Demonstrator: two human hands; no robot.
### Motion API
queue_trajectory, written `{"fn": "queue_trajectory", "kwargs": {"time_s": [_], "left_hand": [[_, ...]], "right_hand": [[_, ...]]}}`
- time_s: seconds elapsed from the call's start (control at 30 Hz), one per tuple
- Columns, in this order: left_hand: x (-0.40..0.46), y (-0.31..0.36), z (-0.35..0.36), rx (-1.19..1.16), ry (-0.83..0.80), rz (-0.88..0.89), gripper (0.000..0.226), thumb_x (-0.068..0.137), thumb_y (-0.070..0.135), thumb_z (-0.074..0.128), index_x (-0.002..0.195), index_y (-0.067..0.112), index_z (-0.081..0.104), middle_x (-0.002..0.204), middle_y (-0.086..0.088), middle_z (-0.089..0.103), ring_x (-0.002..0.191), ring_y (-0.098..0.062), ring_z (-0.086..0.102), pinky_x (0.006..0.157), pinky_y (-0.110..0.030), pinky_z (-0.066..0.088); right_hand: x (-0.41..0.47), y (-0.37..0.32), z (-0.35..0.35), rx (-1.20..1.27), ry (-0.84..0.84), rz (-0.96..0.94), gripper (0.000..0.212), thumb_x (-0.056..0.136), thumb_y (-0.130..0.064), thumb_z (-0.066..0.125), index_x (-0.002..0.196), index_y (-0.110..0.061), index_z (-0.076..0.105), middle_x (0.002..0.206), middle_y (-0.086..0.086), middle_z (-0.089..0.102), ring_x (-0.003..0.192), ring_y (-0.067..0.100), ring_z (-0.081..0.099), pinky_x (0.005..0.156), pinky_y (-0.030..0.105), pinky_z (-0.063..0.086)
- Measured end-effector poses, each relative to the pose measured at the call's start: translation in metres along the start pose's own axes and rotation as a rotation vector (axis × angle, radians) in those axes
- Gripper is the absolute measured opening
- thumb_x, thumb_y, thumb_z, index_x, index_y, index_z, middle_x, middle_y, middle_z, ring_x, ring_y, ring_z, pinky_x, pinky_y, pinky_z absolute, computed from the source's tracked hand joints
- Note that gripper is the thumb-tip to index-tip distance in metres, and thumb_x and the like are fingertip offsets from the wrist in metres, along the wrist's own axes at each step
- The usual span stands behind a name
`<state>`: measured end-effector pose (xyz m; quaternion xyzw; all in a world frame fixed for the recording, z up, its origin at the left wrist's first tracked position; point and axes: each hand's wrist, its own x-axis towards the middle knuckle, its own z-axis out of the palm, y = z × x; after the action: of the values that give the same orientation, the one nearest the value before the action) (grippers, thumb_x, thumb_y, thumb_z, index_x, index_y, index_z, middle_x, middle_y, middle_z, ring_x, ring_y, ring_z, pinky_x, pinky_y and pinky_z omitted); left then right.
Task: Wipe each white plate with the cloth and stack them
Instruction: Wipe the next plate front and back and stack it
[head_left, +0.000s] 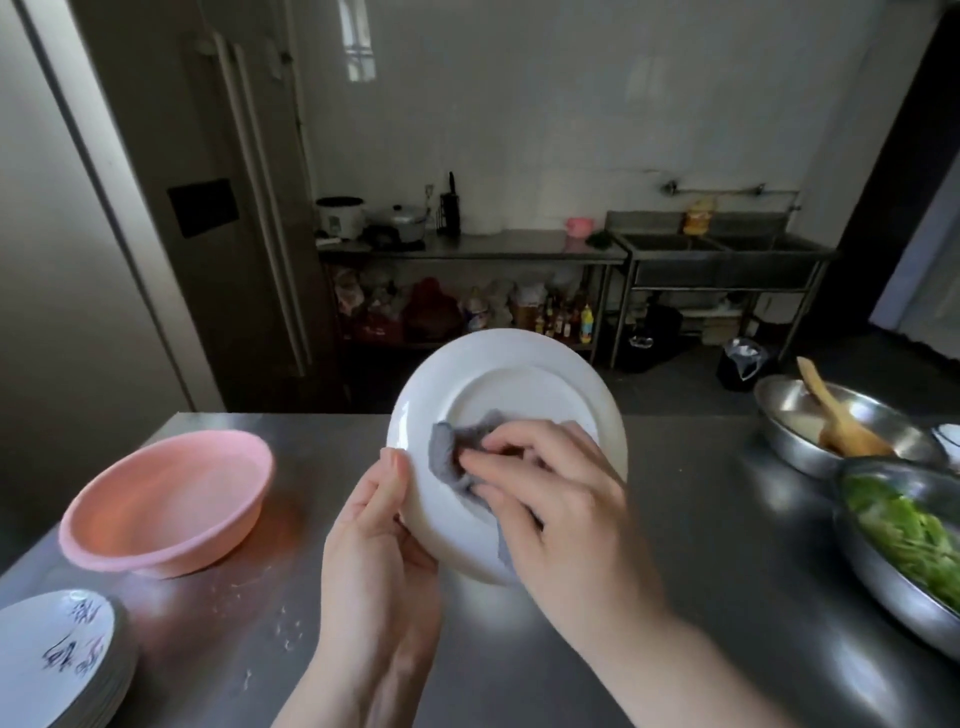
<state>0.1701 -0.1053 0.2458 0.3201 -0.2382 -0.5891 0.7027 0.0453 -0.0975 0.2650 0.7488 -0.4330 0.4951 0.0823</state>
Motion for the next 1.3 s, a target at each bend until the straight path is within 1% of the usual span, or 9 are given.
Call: {"fn": "queue_trajectory", "kwargs": {"time_s": [0.17, 0.3, 0.4, 0.6, 0.77, 0.9, 1.03, 1.17, 1.3], "left_hand": [[-0.002, 0.012, 0.007, 0.072, -0.034, 0.093, 0.031, 0.082, 0.029, 0.058, 0.094, 0.002, 0.068, 0.085, -0.007, 0.071, 0.075, -0.012, 0.065, 0.069, -0.025, 0.052], [-0.011, 0.015, 0.02, 0.104, -0.076, 0.181, 0.031, 0.082, 0.026, 0.066, 0.092, -0.003, 0.066, 0.08, -0.013, 0.068, 0.068, -0.016, 0.062, 0.057, -0.021, 0.051], [-0.01, 0.022, 0.026, 0.191, -0.103, 0.308, 0.018, 0.081, 0.027, 0.068, 0.081, 0.009, 0.071, 0.074, -0.014, 0.066, 0.064, -0.02, 0.058, 0.055, -0.024, 0.05], [-0.001, 0.027, 0.029, 0.386, -0.141, 0.403, 0.02, 0.081, 0.032, 0.064, 0.077, 0.014, 0.071, 0.068, -0.004, 0.067, 0.06, -0.014, 0.057, 0.053, -0.019, 0.046], [-0.005, 0.022, 0.03, 0.444, -0.207, 0.414, 0.019, 0.084, 0.032, 0.063, 0.079, 0.015, 0.071, 0.072, -0.005, 0.07, 0.066, -0.016, 0.061, 0.06, -0.026, 0.049], [-0.007, 0.021, 0.026, 0.486, -0.24, 0.465, 0.015, 0.086, 0.029, 0.063, 0.083, 0.017, 0.072, 0.078, -0.001, 0.072, 0.073, -0.011, 0.062, 0.067, -0.022, 0.049], [-0.009, 0.023, 0.022, 0.463, -0.232, 0.435, 0.017, 0.085, 0.033, 0.064, 0.082, 0.018, 0.072, 0.079, -0.006, 0.073, 0.071, -0.016, 0.065, 0.063, -0.026, 0.051], [-0.009, 0.027, 0.022, 0.42, -0.255, 0.436, 0.018, 0.085, 0.031, 0.064, 0.086, 0.016, 0.073, 0.083, -0.01, 0.073, 0.074, -0.02, 0.066, 0.065, -0.029, 0.052], [-0.006, 0.029, 0.024, 0.385, -0.243, 0.434, 0.014, 0.083, 0.03, 0.066, 0.081, 0.018, 0.073, 0.078, -0.005, 0.073, 0.069, -0.016, 0.065, 0.061, -0.024, 0.051]], "right_hand": [[0.0, 0.023, -0.017, -0.023, 0.15, 0.078, 0.026, 0.076, 0.007, 0.072, 0.095, -0.01, 0.077, 0.097, 0.001, 0.068, 0.086, 0.02, 0.06, 0.079, 0.023, 0.048], [0.018, 0.013, -0.018, 0.019, 0.276, 0.044, 0.021, 0.084, -0.001, 0.068, 0.102, -0.01, 0.075, 0.102, 0.001, 0.067, 0.091, 0.02, 0.061, 0.085, 0.017, 0.046], [0.013, 0.011, -0.024, 0.083, 0.243, -0.042, 0.023, 0.084, -0.006, 0.067, 0.104, -0.015, 0.073, 0.106, -0.002, 0.065, 0.09, 0.016, 0.062, 0.084, 0.016, 0.046], [0.027, 0.026, -0.044, 0.143, 0.35, 0.066, 0.018, 0.085, -0.007, 0.067, 0.101, -0.014, 0.072, 0.102, -0.003, 0.065, 0.098, 0.005, 0.061, 0.088, 0.017, 0.043], [0.044, 0.014, -0.031, 0.177, 0.224, 0.114, 0.019, 0.085, -0.004, 0.068, 0.101, -0.014, 0.074, 0.102, -0.003, 0.064, 0.1, 0.015, 0.061, 0.089, 0.03, 0.048], [0.033, 0.001, -0.02, 0.135, 0.145, -0.032, 0.018, 0.087, -0.014, 0.068, 0.104, -0.013, 0.074, 0.102, -0.001, 0.063, 0.091, 0.015, 0.061, 0.084, 0.023, 0.048], [0.038, 0.011, -0.028, 0.151, 0.266, 0.044, 0.017, 0.082, -0.009, 0.073, 0.099, -0.011, 0.075, 0.096, 0.002, 0.064, 0.087, 0.003, 0.059, 0.082, 0.013, 0.044], [0.04, 0.003, -0.027, 0.13, 0.182, -0.106, 0.017, 0.083, -0.01, 0.071, 0.1, -0.01, 0.075, 0.096, 0.003, 0.063, 0.086, 0.015, 0.06, 0.08, 0.02, 0.047], [0.053, 0.011, -0.037, 0.136, 0.242, 0.01, 0.019, 0.082, -0.006, 0.073, 0.099, -0.012, 0.075, 0.095, 0.0, 0.062, 0.088, 0.005, 0.058, 0.083, 0.012, 0.042]]}}
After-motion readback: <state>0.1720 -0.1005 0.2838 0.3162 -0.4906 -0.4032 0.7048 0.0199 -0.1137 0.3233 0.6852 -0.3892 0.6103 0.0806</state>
